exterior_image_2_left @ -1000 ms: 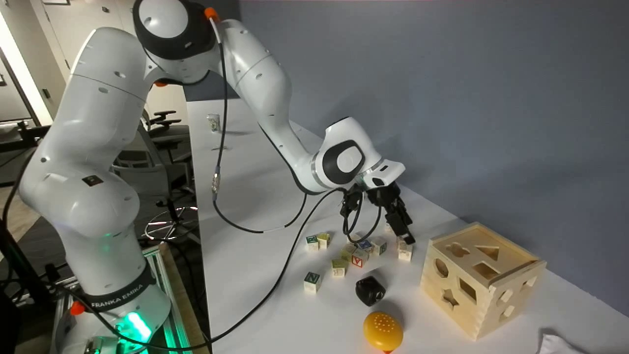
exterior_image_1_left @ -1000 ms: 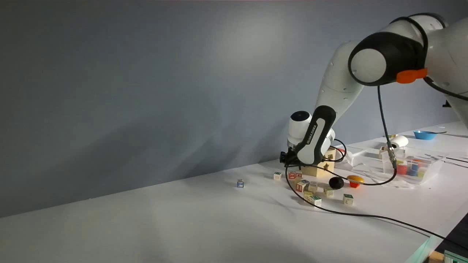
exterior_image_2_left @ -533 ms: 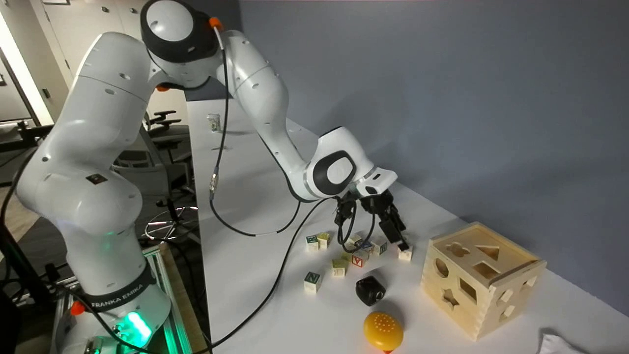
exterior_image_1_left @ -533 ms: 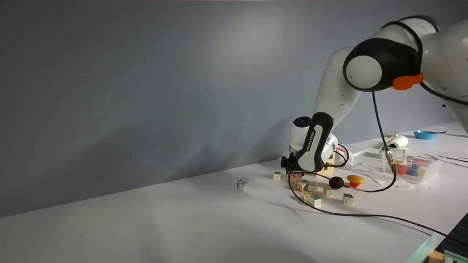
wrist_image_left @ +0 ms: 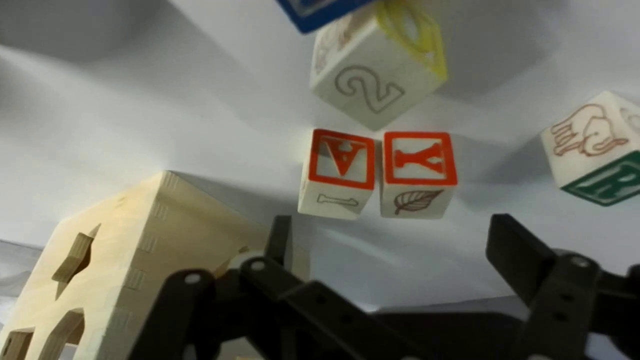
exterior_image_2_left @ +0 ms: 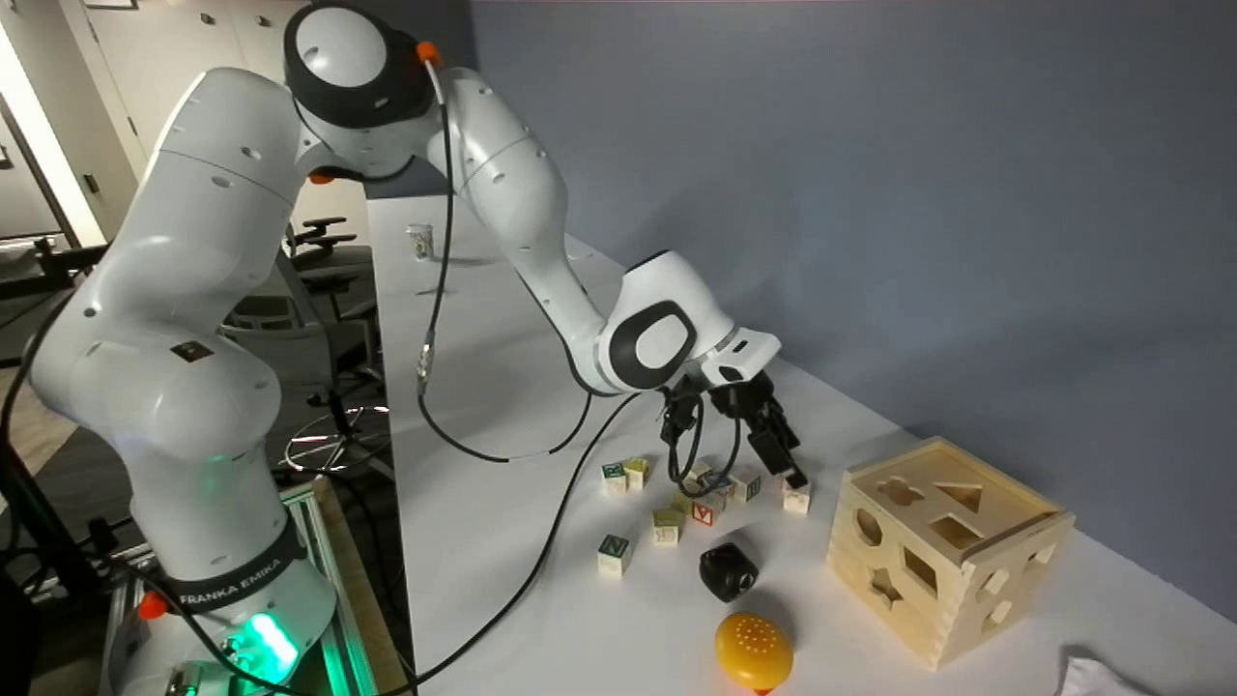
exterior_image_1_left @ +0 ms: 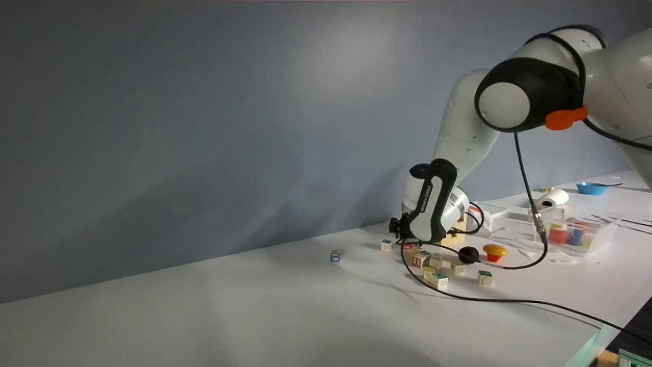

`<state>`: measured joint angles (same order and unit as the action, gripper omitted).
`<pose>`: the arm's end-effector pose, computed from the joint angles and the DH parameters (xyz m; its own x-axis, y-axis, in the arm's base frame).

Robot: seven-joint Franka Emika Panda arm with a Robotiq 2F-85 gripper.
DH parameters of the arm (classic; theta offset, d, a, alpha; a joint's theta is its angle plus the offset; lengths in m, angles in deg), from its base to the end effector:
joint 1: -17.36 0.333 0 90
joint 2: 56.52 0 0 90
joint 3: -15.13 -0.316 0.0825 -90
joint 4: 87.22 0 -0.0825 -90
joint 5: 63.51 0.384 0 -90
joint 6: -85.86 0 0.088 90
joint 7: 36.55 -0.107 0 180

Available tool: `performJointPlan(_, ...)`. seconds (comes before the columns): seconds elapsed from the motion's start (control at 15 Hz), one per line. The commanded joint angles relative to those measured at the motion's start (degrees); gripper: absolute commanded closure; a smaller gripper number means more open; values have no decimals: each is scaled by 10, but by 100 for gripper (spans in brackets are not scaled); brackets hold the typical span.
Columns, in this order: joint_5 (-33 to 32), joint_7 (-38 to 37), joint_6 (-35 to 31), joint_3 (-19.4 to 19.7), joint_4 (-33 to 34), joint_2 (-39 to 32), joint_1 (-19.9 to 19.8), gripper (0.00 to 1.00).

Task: Move two right blocks to the left

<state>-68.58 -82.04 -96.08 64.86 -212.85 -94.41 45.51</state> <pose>0.5654 -0.1937 0.2353 0.5392 -0.5538 0.6345 -0.7546 -0.6522 0.0720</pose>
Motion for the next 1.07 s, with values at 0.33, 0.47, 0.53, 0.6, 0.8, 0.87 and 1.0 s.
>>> performJointPlan(0.33,191,77,-79,36,-20,-87,77,0)
performJointPlan(0.47,224,92,-80,31,-22,-94,84,0)
performJointPlan(0.53,237,100,-81,30,-25,-95,89,0)
performJointPlan(0.6,250,105,-83,30,-27,-98,94,0)
performJointPlan(0.8,282,122,-86,37,-36,-103,110,0)
performJointPlan(0.87,291,127,-86,39,-38,-104,114,0)
performJointPlan(1.0,307,134,-87,47,-43,-105,123,0)
